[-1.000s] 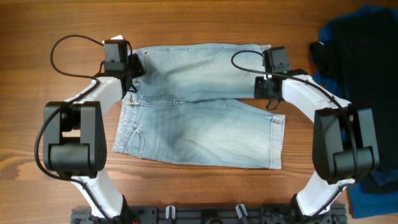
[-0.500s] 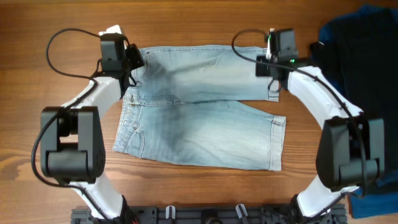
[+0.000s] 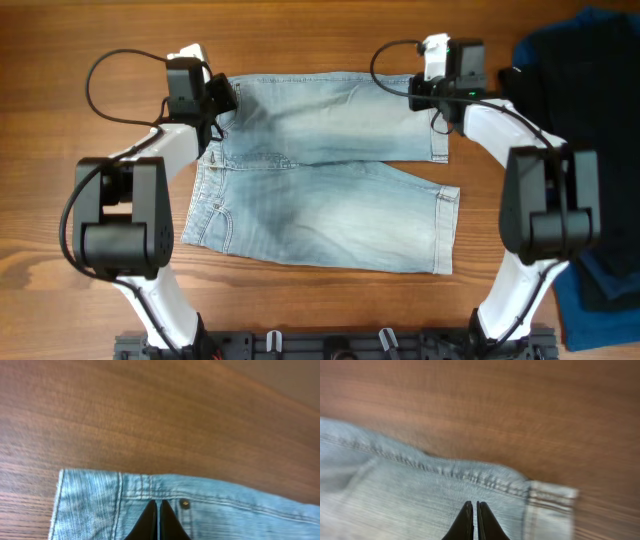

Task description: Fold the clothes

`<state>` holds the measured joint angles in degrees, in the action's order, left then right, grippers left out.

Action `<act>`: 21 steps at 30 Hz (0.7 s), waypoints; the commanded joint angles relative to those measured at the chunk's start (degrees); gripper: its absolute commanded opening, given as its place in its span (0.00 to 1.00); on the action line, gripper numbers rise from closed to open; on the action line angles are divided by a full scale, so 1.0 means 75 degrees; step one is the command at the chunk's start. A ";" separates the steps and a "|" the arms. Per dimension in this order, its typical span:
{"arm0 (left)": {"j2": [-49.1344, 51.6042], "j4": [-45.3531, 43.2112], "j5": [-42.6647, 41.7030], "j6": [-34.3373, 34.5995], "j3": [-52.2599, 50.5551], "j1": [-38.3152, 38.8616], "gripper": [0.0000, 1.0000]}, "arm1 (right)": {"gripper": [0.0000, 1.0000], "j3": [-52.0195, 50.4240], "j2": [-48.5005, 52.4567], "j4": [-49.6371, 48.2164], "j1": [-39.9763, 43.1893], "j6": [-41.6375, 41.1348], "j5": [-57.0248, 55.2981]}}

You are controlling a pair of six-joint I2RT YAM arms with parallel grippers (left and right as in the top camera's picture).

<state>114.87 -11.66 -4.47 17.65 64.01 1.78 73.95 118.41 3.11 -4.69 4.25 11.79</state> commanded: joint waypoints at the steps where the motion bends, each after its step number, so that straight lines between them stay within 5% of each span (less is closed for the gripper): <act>1: 0.0312 0.0070 -0.0114 -0.0128 0.0026 -0.0003 0.04 | 0.04 0.0047 0.0423 -0.0163 -0.0020 0.0079 0.0189; 21: 0.1157 -0.0420 0.0600 -0.0734 0.0026 -0.0825 0.04 | 0.06 0.0038 0.1431 -0.1332 0.0822 0.0032 -0.1883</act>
<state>120.95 -14.02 -3.90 13.56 64.58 -0.73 75.11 125.71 -5.23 -2.24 4.60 4.99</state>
